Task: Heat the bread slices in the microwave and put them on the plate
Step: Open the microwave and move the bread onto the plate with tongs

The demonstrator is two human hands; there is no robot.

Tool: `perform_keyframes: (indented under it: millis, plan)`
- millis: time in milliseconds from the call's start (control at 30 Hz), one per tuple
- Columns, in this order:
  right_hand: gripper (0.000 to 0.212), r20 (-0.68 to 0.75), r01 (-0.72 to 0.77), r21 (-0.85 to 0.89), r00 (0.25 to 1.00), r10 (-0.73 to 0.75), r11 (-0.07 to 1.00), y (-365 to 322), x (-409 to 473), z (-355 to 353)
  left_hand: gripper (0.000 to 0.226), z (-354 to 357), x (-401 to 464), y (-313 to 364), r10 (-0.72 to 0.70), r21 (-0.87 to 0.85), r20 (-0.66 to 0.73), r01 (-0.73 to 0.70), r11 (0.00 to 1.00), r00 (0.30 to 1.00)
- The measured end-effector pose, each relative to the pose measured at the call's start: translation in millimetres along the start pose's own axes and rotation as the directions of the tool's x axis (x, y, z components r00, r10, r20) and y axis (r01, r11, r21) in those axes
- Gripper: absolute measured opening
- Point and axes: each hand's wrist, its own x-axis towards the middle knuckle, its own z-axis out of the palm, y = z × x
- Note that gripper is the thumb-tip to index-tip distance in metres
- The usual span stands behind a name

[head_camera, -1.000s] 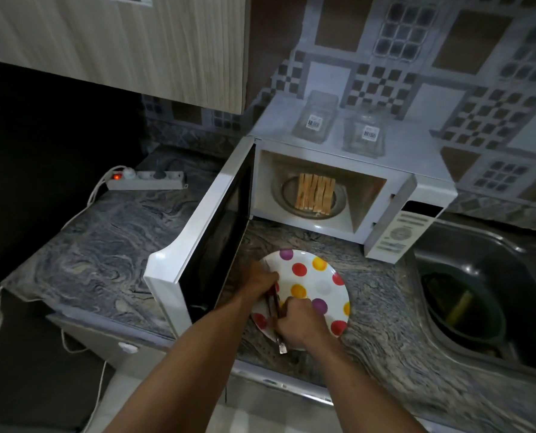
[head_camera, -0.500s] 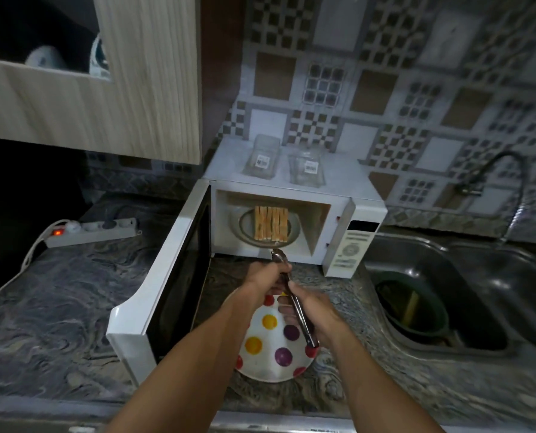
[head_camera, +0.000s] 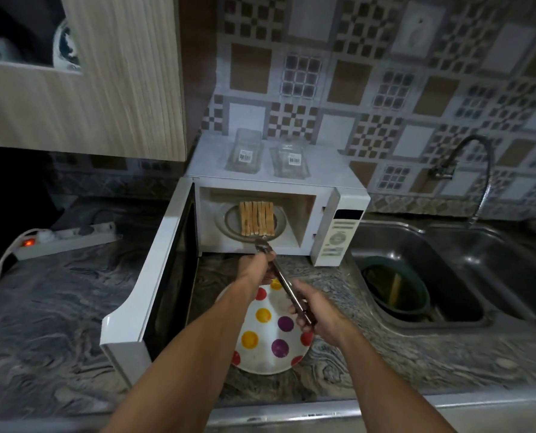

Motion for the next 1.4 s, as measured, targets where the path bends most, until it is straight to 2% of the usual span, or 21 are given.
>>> perform_keyframes:
  millis: [67, 167, 233, 300, 367, 433, 533, 667, 1000, 1100, 1267, 1400]
  plan:
    - [0.056, -0.043, 0.041, -0.154, 0.998, -0.048, 0.987, -0.5, 0.6, 1.3, 0.03, 0.8, 0.3, -7.4, 0.0, -0.008, 0.008, 0.0, 1.0, 1.0]
    - [0.057, -0.117, 0.071, -0.267, 0.988, -0.105, 0.961, 0.9, 13.0, 7.1, 0.045, -2.7, -1.7, -17.6, 0.012, -0.017, -0.033, -0.013, 1.0, 0.999]
    - [0.057, -0.169, 0.087, -0.314, 0.975, -0.146, 0.945, -1.8, 20.8, 9.4, 0.045, -9.1, -2.9, -24.1, 0.058, 0.061, -0.109, -0.052, 0.997, 0.992]
    - [0.055, -0.187, 0.106, -0.371, 0.965, -0.186, 0.923, -6.9, 30.6, 10.0, 0.043, -21.9, -2.6, -34.4, 0.125, 0.241, -0.196, -0.075, 0.968, 0.973]
    - [0.057, -0.207, 0.111, -0.438, 0.953, -0.22, 0.892, -14.0, 41.4, 8.8, 0.045, -41.9, 4.0, -53.4, 0.214, 0.497, -0.241, -0.069, 0.865, 0.947]
    - [0.059, -0.246, 0.114, -0.489, 0.933, -0.262, 0.865, -21.2, 49.5, 7.4, 0.05, -63.7, 16.6, -78.5, 0.278, 0.706, -0.248, -0.024, 0.708, 0.928]
    - [0.052, -0.29, 0.137, -0.516, 0.901, -0.323, 0.845, -28.6, 63.8, 5.7, 0.06, -85.0, 15.0, -101.9, 0.343, 0.826, -0.199, -0.031, 0.563, 0.918]
    - [0.058, -0.347, 0.101, -0.57, 0.87, -0.35, 0.816, -40.1, 85.2, 6.9, 0.085, -97.8, 15.5, -128.5, 0.403, 0.875, -0.148, -0.07, 0.479, 0.903]
    - [0.056, -0.389, 0.034, -0.62, 0.854, -0.345, 0.784, -60.0, 136.0, 29.7, 0.07, -100.7, 25.6, -136.7, 0.517, 0.851, -0.178, -0.133, 0.507, 0.837]
    - [0.055, -0.403, 0.018, -0.613, 0.853, -0.332, 0.79, -63.7, 140.4, 30.3, 0.071, -101.4, 25.2, -137.0, 0.504, 0.854, -0.177, -0.123, 0.506, 0.845]
    - [0.056, -0.408, 0.002, -0.628, 0.851, -0.331, 0.779, -65.6, 145.9, 32.9, 0.061, -101.7, 24.0, -132.6, 0.503, 0.844, -0.173, -0.135, 0.518, 0.847]
    - [0.056, -0.422, -0.008, -0.63, 0.843, -0.334, 0.776, -59.2, 152.6, 36.3, 0.069, -102.9, 25.0, -133.9, 0.542, 0.852, -0.172, -0.152, 0.502, 0.823]
